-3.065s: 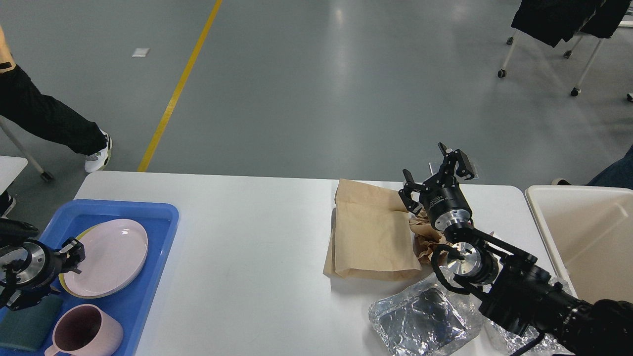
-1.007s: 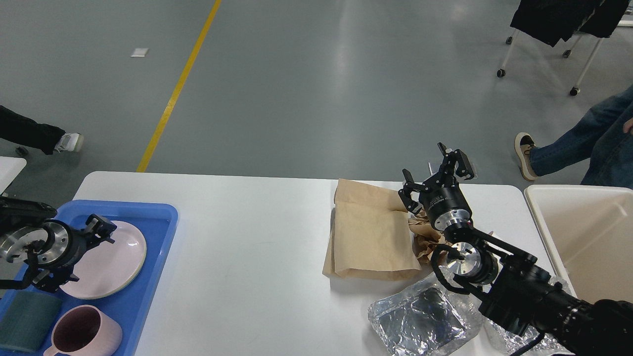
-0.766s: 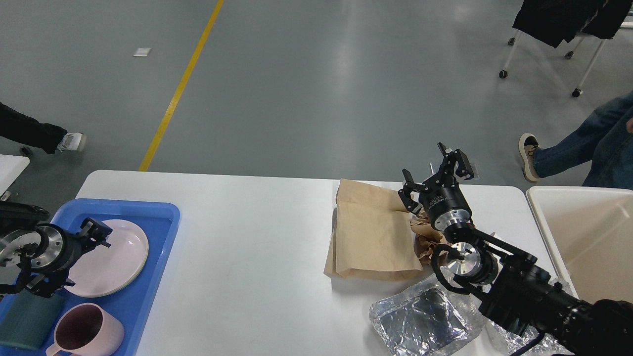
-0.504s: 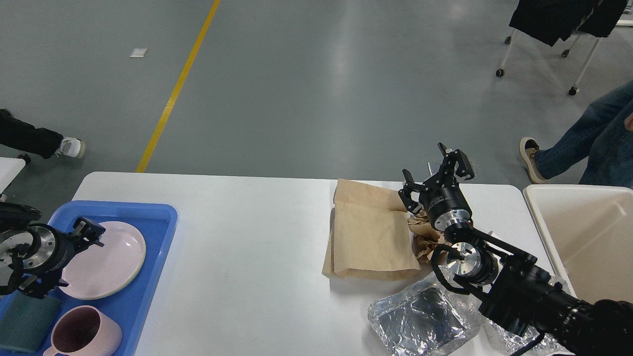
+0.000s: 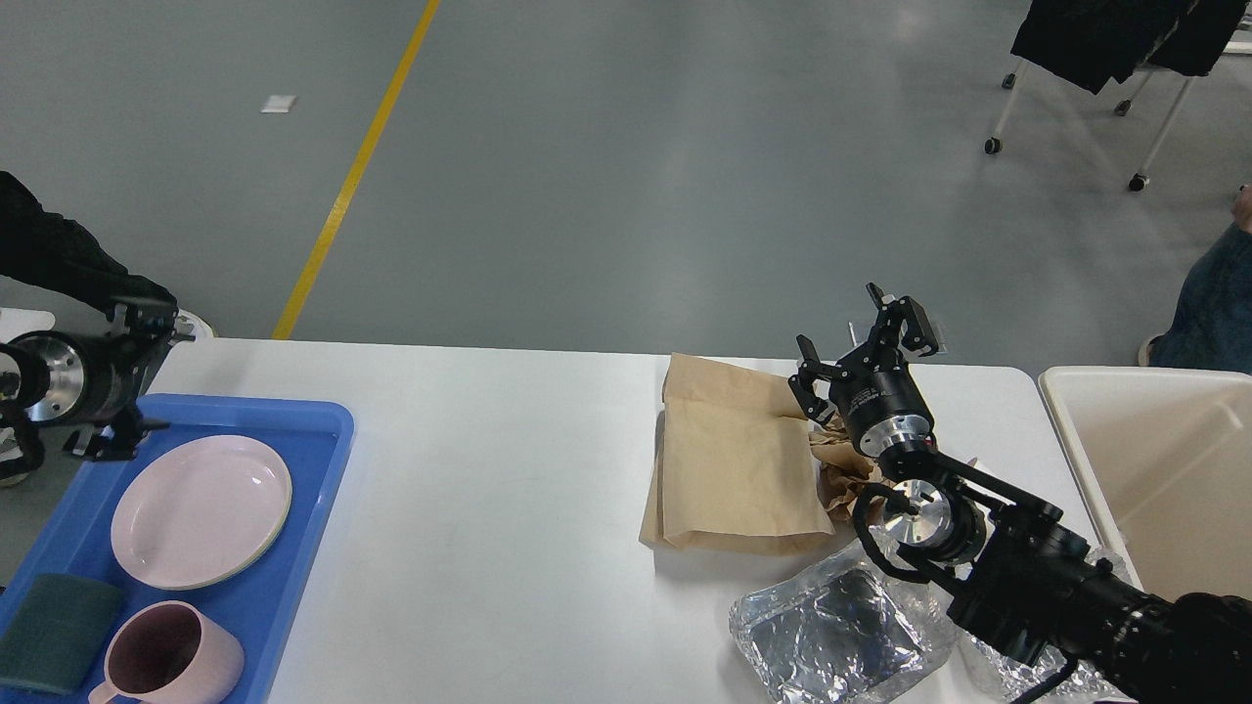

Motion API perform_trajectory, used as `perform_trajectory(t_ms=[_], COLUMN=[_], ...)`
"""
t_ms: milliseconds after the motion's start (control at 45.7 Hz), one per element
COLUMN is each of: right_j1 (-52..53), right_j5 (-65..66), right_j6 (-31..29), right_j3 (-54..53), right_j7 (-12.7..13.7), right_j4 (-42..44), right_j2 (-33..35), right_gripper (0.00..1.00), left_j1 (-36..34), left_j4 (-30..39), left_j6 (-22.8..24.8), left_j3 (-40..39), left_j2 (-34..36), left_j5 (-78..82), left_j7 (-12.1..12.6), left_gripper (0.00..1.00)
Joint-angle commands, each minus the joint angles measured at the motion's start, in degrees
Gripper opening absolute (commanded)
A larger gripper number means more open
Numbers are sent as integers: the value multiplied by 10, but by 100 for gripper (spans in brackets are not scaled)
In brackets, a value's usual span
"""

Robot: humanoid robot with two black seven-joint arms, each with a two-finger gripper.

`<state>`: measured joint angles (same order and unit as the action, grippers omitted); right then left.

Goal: Tidy desktop
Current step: 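Raise the left gripper up and away from the blue tray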

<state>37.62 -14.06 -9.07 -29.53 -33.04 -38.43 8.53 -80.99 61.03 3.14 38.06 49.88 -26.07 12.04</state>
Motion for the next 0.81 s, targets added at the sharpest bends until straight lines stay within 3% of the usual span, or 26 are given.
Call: perform_trajectory(t_ms=[0, 197, 394, 613, 788], right_j1=[0, 1, 1, 1, 0], right_j5=[0, 0, 0, 0, 0], right_j6=[0, 0, 0, 0, 0], right_j3=[0, 0, 0, 0, 0], right_j7=[1, 0, 0, 0, 0], right_j4=[0, 1, 1, 0, 0], right_j2=[0, 0, 0, 1, 1], right_gripper=[100, 100, 100, 100, 100], left_j1=[64, 171, 236, 290, 320], left_j4=[-42, -108, -178, -253, -306], left_j6=[0, -2, -1, 15, 119], left_j3=[-168, -408, -610, -704, -708], left_j2=[-25, -150, -297, -402, -441], left_j5=[-28, -29, -22, -21, 36], left_j7=[0, 0, -3, -6, -18], left_gripper=[97, 97, 97, 97, 97])
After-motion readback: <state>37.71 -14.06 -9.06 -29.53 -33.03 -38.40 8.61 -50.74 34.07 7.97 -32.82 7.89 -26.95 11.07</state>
